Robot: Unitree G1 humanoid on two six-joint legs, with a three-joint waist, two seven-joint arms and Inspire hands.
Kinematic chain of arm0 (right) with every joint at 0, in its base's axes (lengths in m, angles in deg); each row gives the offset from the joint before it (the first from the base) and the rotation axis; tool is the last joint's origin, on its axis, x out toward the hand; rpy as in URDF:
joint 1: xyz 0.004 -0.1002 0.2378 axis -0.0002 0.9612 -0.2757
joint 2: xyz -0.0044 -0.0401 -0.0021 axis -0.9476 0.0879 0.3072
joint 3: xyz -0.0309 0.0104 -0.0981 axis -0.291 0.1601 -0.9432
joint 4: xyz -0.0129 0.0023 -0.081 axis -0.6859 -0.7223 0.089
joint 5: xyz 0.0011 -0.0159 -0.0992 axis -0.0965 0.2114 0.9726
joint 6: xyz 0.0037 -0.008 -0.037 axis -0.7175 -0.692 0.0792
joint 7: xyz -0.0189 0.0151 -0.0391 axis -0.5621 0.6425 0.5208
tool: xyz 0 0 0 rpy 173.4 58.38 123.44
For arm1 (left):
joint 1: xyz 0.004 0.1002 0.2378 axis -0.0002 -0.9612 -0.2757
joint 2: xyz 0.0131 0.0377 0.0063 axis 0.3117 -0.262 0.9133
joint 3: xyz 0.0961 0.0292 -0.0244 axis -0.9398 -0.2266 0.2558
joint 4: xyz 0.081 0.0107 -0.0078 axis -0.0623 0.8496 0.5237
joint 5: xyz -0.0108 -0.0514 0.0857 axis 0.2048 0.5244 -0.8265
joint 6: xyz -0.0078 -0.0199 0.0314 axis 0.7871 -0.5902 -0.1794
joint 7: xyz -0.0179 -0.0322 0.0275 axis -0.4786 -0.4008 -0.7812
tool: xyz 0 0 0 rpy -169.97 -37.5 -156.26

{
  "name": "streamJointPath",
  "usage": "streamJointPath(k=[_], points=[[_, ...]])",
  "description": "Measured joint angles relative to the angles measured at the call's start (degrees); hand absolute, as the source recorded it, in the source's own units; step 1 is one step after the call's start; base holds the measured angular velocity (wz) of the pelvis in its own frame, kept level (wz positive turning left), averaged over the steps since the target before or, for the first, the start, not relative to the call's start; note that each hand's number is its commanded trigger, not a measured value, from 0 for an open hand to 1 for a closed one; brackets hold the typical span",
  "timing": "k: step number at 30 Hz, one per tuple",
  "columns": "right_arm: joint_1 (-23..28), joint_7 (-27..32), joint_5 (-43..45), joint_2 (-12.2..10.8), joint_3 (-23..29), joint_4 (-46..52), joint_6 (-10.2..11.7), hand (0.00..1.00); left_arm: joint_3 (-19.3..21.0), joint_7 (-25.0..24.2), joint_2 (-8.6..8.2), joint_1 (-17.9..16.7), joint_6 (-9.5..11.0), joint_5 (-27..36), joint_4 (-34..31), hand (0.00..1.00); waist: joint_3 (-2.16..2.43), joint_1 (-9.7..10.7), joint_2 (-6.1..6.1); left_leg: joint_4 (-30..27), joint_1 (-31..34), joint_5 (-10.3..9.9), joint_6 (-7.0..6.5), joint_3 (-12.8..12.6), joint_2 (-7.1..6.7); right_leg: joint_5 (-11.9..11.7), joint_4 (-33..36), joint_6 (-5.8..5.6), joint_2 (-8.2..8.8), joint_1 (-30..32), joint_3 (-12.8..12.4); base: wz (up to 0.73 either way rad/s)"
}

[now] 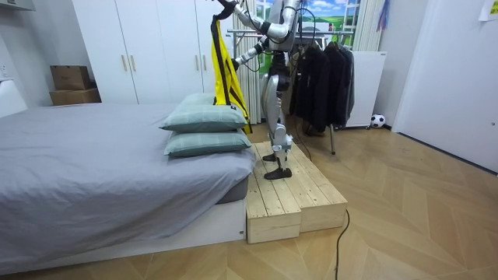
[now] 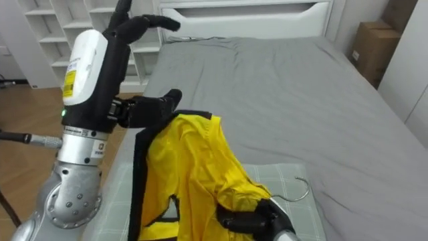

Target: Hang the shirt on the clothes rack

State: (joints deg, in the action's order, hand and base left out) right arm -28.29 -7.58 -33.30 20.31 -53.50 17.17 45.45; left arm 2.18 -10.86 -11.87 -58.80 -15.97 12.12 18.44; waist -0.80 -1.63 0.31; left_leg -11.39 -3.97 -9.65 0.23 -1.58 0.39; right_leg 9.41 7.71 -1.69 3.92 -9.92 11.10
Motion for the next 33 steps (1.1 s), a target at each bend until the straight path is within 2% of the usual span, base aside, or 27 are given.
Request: streamJointPath(k=[9,14,18,22,25,29,33], points=[[0.0,-0.1,0.3,0.4,1.1,0.0,-0.3,1.0,0.3,1.0,-0.04,-1.3,0.0,0.0,0.7,0.0,0.03,-0.1,0.03,0.0,0.0,0.0,0.0,-0.1,0.0,0.0,0.0,0.0,0.0,0.1,0.0,0.0],[0.0,-0.8,5.3,0.6,1.3,0.0,-0.6,1.0,1.4,0.6,-0.06,-1.5,-0.2,0.0,2.1,0.0,0.1,0.0,0.14,0.0,-0.1,0.0,0.0,-0.2,0.0,0.0,0.0,0.0,0.0,-0.1,-0.2,-0.01],[0.0,-1.7,12.6,0.6,1.3,0.0,-1.5,1.0,2.5,0.2,-1.01,-1.5,-1.5,0.1,2.2,0.0,0.35,-0.1,0.09,0.0,0.1,0.0,0.0,-0.1,0.0,0.0,0.1,0.0,0.01,0.0,0.1,0.01],[0.0,-2.6,22.1,0.9,1.5,0.0,-2.2,1.0,2.8,-0.3,-1.22,-2.3,-1.8,2.2,2.5,0.0,0.63,-0.1,-0.31,-0.1,-0.2,0.0,-0.01,-0.2,-0.01,0.0,0.1,0.0,0.07,-0.2,-0.1,-0.01],[0.0,-3.0,28.1,1.7,1.6,0.0,-2.2,1.0,2.9,-0.3,-1.05,-2.8,-2.1,2.3,4.0,0.0,0.72,-0.1,-0.67,-0.1,-0.4,0.0,-0.02,-0.5,-0.01,0.0,0.1,0.0,0.09,-0.2,-0.4,-0.05],[0.0,-3.3,36.5,3.3,2.2,0.0,-2.3,1.0,5.2,-0.7,-0.35,-2.8,-2.3,2.3,5.5,0.0,0.7,0.0,-0.96,-0.1,-0.4,0.0,-0.02,-0.7,0.02,0.0,0.2,0.0,0.11,-0.1,-0.6,-0.04],[0.0,-4.6,44.3,4.3,3.7,0.0,-2.7,1.0,6.6,-0.8,-0.35,-2.8,-3.1,2.4,6.6,0.0,0.81,-0.1,-1.91,0.0,-0.8,0.0,-0.02,-1.2,0.08,0.0,0.3,-0.02,0.11,-0.1,-1.1,-0.06]])
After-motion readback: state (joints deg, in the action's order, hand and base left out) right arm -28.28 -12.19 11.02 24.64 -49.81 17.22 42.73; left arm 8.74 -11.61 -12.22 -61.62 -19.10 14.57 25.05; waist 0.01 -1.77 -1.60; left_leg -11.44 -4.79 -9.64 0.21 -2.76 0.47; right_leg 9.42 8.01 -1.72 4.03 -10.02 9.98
